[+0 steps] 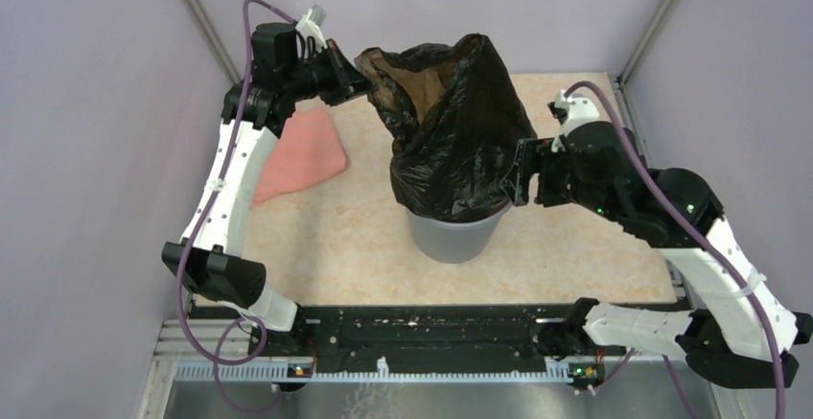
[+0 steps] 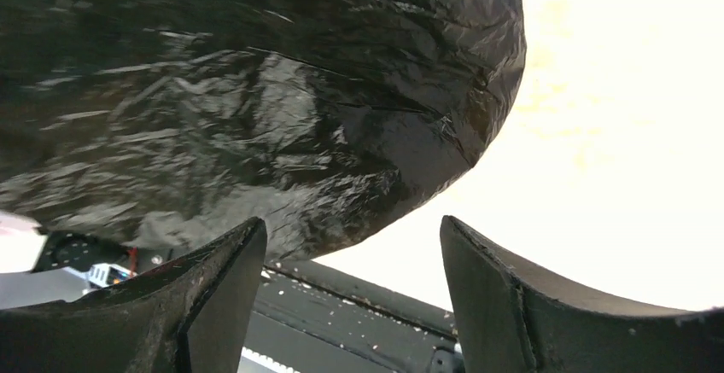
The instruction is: Put the trash bags into the trash bin
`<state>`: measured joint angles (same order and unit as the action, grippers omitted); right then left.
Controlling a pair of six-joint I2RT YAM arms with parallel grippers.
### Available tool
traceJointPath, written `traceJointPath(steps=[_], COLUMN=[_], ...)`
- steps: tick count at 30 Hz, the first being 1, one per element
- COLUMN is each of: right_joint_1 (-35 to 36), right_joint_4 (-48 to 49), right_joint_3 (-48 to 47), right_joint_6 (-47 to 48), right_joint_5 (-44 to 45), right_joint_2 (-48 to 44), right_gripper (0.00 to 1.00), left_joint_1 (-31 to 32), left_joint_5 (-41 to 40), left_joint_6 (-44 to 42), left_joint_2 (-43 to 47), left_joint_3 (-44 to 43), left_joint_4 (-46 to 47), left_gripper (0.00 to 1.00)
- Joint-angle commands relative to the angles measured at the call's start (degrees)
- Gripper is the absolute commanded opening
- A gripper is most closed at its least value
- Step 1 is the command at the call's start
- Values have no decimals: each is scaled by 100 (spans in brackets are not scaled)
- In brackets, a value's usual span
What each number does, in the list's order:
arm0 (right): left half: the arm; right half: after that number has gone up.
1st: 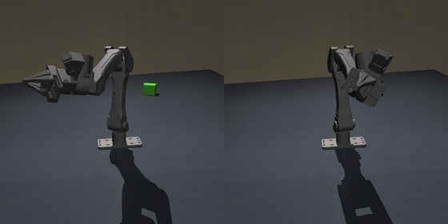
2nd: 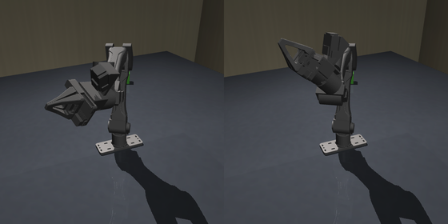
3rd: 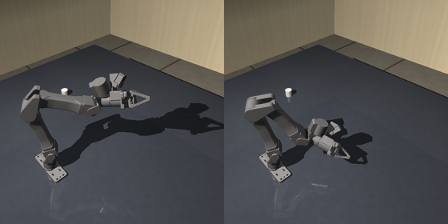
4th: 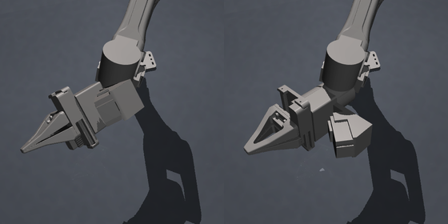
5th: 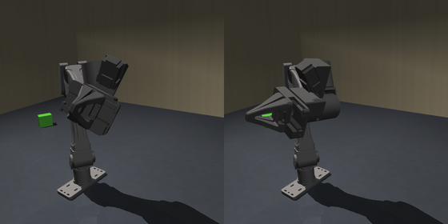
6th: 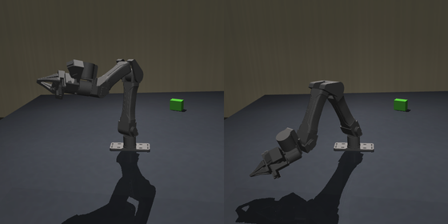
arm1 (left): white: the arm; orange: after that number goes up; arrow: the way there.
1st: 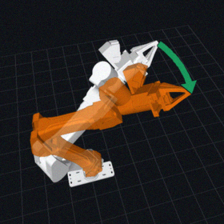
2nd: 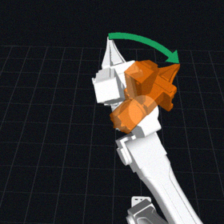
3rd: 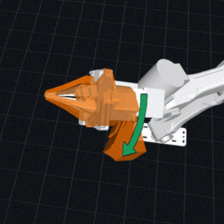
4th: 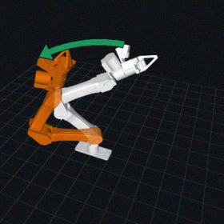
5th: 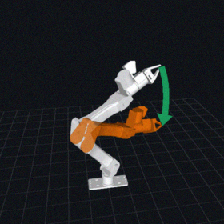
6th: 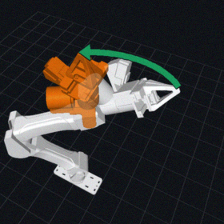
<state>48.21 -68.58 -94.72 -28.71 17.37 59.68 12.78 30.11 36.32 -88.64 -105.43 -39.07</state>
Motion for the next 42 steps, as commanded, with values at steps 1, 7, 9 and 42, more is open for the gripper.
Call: traceJointPath(steps=[1,7,9,42], right_joint_1=[-22,-22,-21,-110], right_joint_4=[479,1438,1632,2312], right_joint_3=[397,246,237,677], right_joint_6=[-133,157,224,505], right_joint_5=[273,97,-18,-1904], right_joint_2=[79,705,971,-530], right_gripper=[73,39,26,74], left_joint_1=[-29,-12,-4,319], left_joint_5=[196,318,327,102], left_joint_6=[21,115,140,269], left_joint_2=[222,257,283,515], left_joint_3=[-13,-63,-65,343], left_joint_4=[113,150,170,201], left_gripper=[0,0,0,0])
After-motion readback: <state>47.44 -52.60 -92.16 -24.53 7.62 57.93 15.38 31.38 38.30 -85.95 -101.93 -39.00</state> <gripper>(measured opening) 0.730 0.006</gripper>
